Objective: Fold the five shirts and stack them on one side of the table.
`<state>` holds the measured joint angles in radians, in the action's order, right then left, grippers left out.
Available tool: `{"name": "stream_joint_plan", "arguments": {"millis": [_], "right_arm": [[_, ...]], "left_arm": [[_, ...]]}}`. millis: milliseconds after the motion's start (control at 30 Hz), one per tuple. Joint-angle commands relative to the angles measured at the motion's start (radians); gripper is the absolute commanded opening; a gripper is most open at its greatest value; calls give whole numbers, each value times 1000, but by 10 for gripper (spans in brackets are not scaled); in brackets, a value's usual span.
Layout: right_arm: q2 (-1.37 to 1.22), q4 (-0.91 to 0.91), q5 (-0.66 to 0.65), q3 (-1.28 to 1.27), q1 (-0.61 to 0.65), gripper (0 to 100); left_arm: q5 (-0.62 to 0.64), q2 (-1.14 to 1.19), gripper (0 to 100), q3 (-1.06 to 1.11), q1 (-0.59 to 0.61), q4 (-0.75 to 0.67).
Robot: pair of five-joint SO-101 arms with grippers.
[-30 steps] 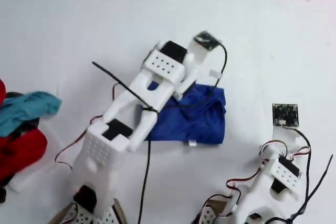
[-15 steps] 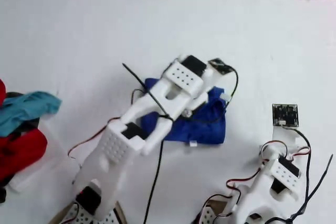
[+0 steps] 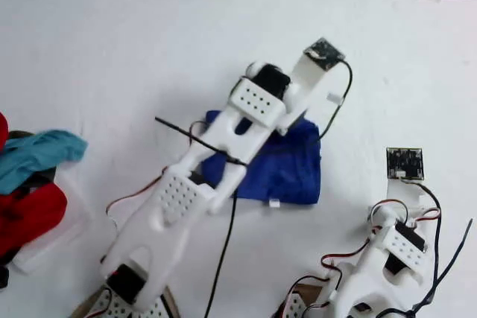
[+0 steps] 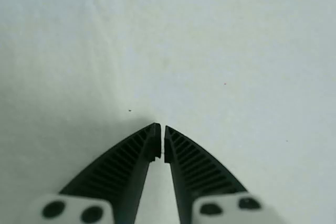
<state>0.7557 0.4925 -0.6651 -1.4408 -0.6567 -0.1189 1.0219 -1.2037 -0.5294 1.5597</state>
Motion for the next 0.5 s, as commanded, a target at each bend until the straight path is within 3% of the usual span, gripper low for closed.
{"name": "stream_joint_plan", "arguments": {"millis": [0, 100, 200, 333, 467], "right_arm": [[19, -18, 9, 5, -1, 20], [19, -18, 9, 5, -1, 20], [19, -18, 9, 5, -1, 20], [19, -18, 9, 5, -1, 20], [19, -18, 9, 5, -1, 20]], "left_arm": [[5, 38, 25, -114, 15, -43], [11, 86, 25, -174, 29, -41], [98, 87, 25, -282, 43, 28], [209, 81, 25, -478, 38, 209], [212, 68, 25, -390, 26, 229]]}}
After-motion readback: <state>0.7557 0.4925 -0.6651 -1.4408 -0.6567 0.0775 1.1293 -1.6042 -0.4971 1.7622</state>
